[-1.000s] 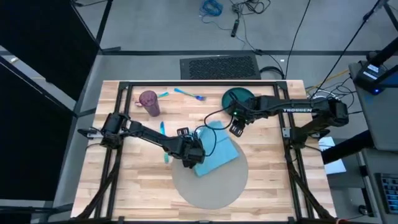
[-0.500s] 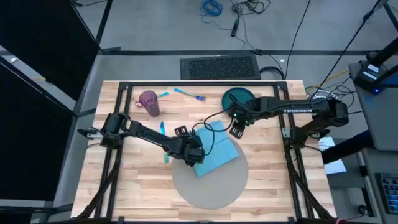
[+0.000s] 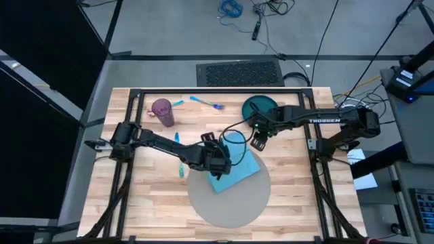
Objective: Set table place
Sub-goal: Fold the blue napkin
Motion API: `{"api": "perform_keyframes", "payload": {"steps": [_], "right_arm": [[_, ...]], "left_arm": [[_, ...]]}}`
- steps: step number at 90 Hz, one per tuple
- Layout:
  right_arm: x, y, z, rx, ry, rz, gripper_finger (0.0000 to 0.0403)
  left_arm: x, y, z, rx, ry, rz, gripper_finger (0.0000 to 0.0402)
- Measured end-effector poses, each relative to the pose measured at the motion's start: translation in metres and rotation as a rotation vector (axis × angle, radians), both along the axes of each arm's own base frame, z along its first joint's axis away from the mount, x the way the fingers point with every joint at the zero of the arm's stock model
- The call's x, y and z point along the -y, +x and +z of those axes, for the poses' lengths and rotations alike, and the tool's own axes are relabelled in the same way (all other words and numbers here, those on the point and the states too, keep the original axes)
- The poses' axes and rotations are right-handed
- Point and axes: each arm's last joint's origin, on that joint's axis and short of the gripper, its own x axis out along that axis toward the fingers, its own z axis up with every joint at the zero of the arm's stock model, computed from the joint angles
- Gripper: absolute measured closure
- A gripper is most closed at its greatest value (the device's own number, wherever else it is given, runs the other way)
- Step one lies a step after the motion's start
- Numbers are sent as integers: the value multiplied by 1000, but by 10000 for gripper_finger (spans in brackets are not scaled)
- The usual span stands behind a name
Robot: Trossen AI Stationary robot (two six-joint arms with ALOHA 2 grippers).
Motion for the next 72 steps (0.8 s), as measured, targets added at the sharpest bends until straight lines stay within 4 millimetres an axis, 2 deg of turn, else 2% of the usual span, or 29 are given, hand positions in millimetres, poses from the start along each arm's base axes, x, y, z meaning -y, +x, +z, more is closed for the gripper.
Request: {"api": "perform_keyframes", "payload": {"steps": [14, 22, 28, 39, 54, 63, 72], "right_arm": [[-7, -1, -1, -13, 14, -3, 245], [-19, 1, -1, -10, 21, 20, 245], [-33, 2, -1, -7, 22, 70, 245], [-61, 3, 0, 10, 29, 168, 245], [-100, 1, -5, 48, 45, 277, 245], [-117, 0, -21, 110, 58, 338, 245], [-125, -1, -39, 167, 67, 365, 245]], "left_arm": [[-10, -6, -12, -50, -65, 12, 210], [-6, -9, -16, -60, -89, 21, 210], [9, -9, -15, -37, -114, -19, 210], [48, -11, -14, 6, -132, -146, 210], [99, -24, -12, 31, -132, -304, 210], [115, -27, -9, 79, -110, -347, 210], [123, -27, -7, 113, -102, -389, 210]]}}
